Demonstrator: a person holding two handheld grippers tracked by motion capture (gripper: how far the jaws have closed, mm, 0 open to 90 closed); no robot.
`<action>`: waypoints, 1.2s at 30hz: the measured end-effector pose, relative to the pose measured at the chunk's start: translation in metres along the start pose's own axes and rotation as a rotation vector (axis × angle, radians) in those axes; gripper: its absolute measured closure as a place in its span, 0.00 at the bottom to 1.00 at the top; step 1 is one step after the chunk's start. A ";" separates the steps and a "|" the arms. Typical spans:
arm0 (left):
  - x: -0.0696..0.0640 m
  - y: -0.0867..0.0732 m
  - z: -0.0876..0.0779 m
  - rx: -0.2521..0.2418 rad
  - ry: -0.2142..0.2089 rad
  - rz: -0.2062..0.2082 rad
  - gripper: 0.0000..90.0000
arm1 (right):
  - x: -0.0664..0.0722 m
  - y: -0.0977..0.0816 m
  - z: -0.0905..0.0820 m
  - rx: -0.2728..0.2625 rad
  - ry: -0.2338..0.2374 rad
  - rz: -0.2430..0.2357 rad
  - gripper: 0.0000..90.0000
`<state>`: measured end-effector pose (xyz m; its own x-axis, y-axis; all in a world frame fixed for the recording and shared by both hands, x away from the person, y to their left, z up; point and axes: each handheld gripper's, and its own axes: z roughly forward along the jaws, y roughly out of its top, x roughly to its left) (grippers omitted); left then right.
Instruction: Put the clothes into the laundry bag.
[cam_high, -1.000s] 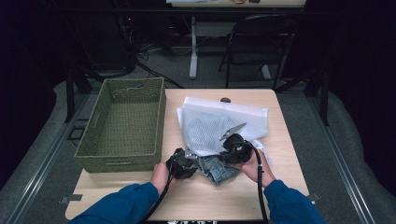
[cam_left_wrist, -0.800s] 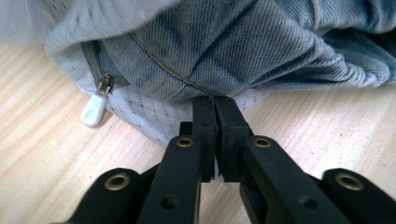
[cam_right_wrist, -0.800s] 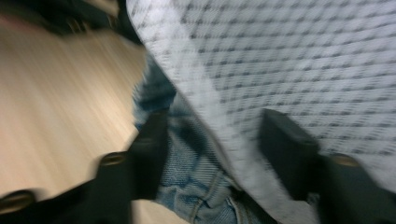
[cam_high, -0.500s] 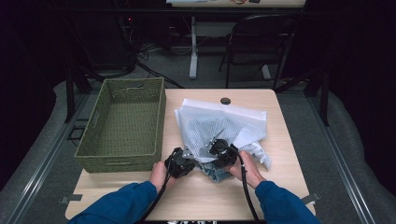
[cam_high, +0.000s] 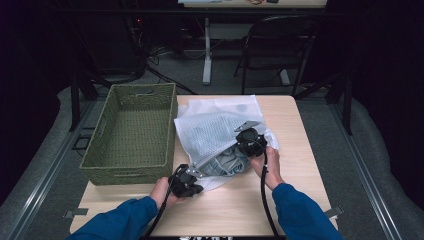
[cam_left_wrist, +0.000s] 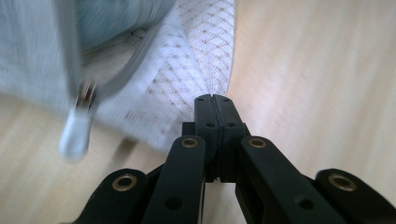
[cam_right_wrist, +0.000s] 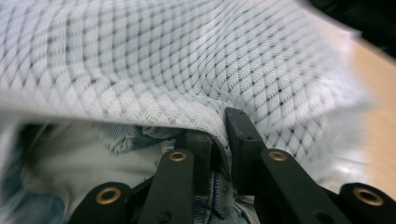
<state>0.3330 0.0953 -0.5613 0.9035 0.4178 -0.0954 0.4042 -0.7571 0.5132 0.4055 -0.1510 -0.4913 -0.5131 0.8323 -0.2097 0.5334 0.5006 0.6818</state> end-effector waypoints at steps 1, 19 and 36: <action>0.000 -0.001 -0.001 0.006 0.002 0.003 1.00 | -0.003 0.001 0.001 0.021 0.030 0.009 0.90; -0.003 0.033 0.016 0.049 0.220 0.009 0.69 | 0.017 -0.019 -0.003 0.157 0.393 -0.107 0.75; -0.012 0.020 -0.012 -0.028 -0.002 0.044 0.99 | 0.042 -0.019 0.029 0.205 0.294 -0.084 0.91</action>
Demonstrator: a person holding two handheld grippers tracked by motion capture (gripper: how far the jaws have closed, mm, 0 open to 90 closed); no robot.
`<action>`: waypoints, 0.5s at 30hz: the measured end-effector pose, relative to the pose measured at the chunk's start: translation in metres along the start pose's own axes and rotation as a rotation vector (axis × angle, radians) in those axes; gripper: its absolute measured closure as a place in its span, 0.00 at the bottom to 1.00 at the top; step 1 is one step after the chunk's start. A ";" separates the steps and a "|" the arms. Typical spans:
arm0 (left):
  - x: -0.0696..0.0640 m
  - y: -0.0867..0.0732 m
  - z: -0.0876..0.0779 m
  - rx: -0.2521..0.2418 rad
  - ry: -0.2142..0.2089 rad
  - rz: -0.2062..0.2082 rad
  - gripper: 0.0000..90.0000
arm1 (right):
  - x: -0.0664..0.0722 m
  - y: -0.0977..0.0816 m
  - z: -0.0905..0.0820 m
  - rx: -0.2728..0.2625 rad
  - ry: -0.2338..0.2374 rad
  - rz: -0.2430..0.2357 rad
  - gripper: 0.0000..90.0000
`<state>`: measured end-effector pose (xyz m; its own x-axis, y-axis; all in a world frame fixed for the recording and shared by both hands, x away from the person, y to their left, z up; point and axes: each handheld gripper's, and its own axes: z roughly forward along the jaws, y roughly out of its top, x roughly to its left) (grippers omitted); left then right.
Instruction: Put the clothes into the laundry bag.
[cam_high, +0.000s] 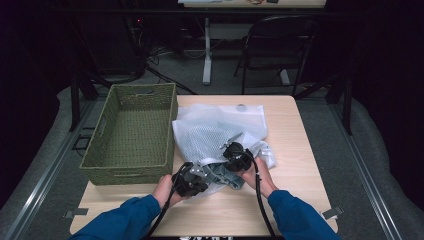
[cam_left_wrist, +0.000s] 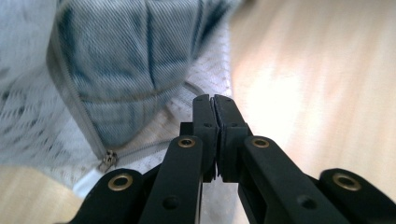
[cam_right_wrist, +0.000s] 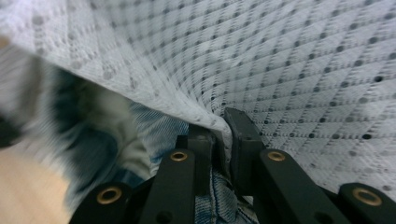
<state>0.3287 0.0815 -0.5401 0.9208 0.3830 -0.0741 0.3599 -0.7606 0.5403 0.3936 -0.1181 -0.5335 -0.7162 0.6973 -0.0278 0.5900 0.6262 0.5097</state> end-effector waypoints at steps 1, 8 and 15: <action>0.000 -0.002 -0.002 -0.014 -0.024 -0.007 0.99 | -0.001 0.001 0.000 -0.007 -0.012 0.013 0.91; -0.014 -0.009 -0.007 0.022 -0.101 0.088 0.99 | -0.009 0.009 0.003 -0.057 -0.133 0.092 0.93; -0.008 0.008 -0.005 -0.021 -0.025 -0.015 0.72 | -0.023 0.007 -0.013 -0.115 -0.047 0.201 0.92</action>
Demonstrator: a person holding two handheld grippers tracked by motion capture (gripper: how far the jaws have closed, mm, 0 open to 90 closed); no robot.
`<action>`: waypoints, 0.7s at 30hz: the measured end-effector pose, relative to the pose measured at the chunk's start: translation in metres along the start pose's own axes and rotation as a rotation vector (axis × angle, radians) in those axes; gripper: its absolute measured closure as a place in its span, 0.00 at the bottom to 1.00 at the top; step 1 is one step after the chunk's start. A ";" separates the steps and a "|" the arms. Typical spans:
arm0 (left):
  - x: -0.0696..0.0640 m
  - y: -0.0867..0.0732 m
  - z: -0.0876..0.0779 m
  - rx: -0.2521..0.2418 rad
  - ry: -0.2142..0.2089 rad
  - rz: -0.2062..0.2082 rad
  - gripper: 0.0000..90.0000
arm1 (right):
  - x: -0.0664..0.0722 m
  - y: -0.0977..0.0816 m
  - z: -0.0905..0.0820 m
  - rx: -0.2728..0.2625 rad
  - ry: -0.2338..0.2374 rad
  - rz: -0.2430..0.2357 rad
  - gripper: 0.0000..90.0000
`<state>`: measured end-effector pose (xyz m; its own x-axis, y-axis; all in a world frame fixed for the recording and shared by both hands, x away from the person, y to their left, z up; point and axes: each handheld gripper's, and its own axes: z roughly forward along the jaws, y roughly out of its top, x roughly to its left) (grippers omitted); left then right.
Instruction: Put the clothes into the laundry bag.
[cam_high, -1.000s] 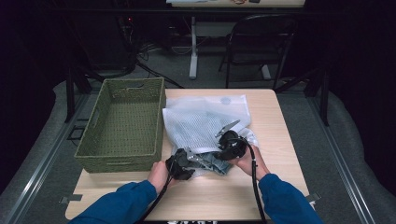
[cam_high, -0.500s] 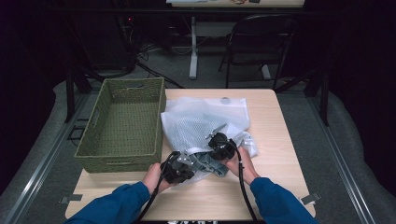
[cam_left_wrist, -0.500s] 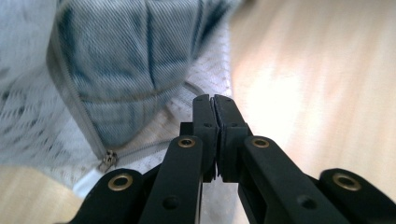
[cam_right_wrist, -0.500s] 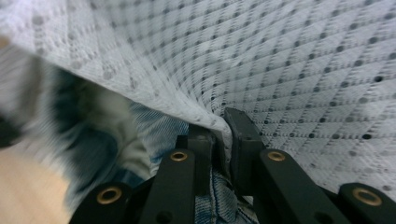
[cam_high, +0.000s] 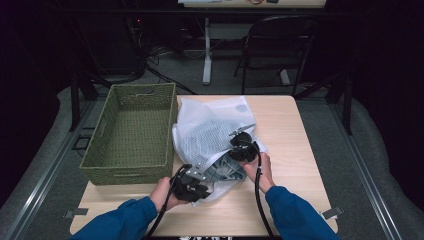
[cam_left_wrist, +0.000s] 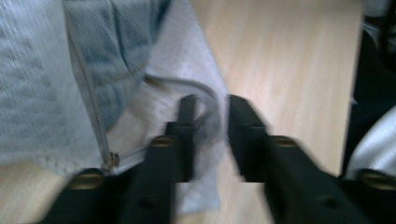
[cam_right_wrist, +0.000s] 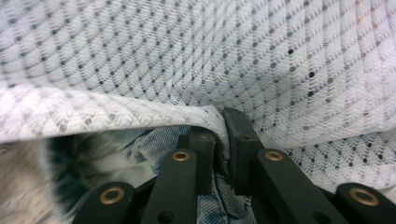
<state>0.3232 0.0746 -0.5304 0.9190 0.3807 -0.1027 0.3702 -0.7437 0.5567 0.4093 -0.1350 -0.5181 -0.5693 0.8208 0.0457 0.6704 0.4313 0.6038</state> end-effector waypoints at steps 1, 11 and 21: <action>0.000 0.004 0.006 0.018 0.019 -0.010 0.65 | 0.001 0.000 -0.002 -0.003 0.009 -0.008 0.92; -0.007 0.016 0.040 0.121 0.075 0.011 0.98 | -0.002 -0.008 -0.027 0.015 0.051 -0.064 0.92; 0.019 -0.008 0.007 0.150 0.121 0.009 0.98 | 0.010 -0.029 -0.059 0.008 0.160 0.058 0.89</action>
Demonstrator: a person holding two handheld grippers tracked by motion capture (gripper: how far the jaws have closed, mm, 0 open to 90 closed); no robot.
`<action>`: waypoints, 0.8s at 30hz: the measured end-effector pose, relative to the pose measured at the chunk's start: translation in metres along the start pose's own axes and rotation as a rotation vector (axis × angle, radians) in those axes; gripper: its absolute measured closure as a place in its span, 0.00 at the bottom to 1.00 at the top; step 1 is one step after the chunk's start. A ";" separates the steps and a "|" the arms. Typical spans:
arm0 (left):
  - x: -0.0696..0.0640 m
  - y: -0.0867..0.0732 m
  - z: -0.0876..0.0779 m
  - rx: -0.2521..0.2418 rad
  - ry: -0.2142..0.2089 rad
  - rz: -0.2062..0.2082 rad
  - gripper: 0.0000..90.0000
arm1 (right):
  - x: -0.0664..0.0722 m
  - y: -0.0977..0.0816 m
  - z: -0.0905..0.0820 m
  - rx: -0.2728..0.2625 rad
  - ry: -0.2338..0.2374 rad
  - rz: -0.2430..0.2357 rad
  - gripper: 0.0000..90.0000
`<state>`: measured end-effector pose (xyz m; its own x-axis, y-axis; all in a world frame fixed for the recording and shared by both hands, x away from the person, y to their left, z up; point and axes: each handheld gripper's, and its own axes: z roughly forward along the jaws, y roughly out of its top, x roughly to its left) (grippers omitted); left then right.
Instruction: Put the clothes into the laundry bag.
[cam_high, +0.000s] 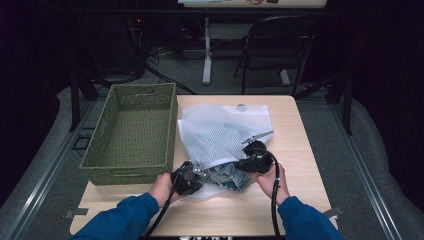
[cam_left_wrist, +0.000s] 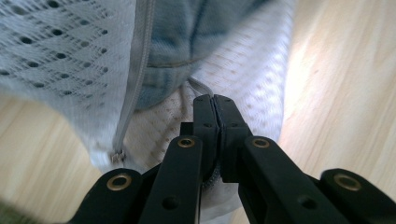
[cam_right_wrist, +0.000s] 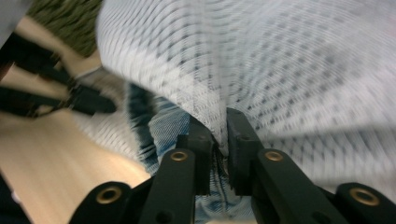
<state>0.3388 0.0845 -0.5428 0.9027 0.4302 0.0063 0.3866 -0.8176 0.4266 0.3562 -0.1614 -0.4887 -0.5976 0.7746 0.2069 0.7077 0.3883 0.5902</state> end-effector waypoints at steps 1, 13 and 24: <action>0.001 0.001 0.000 0.002 -0.009 -0.004 0.97 | 0.005 0.000 0.006 0.008 0.012 -0.033 0.86; -0.012 0.017 0.019 0.004 -0.037 0.004 0.94 | 0.004 0.003 0.018 0.134 0.134 -0.335 0.64; -0.008 0.011 0.019 -0.060 -0.019 -0.026 0.99 | 0.014 -0.001 0.032 0.228 0.276 -0.282 0.98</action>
<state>0.3394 0.0650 -0.5555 0.8962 0.4430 -0.0223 0.3984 -0.7818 0.4796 0.3592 -0.1348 -0.5106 -0.8348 0.4733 0.2812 0.5497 0.6886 0.4729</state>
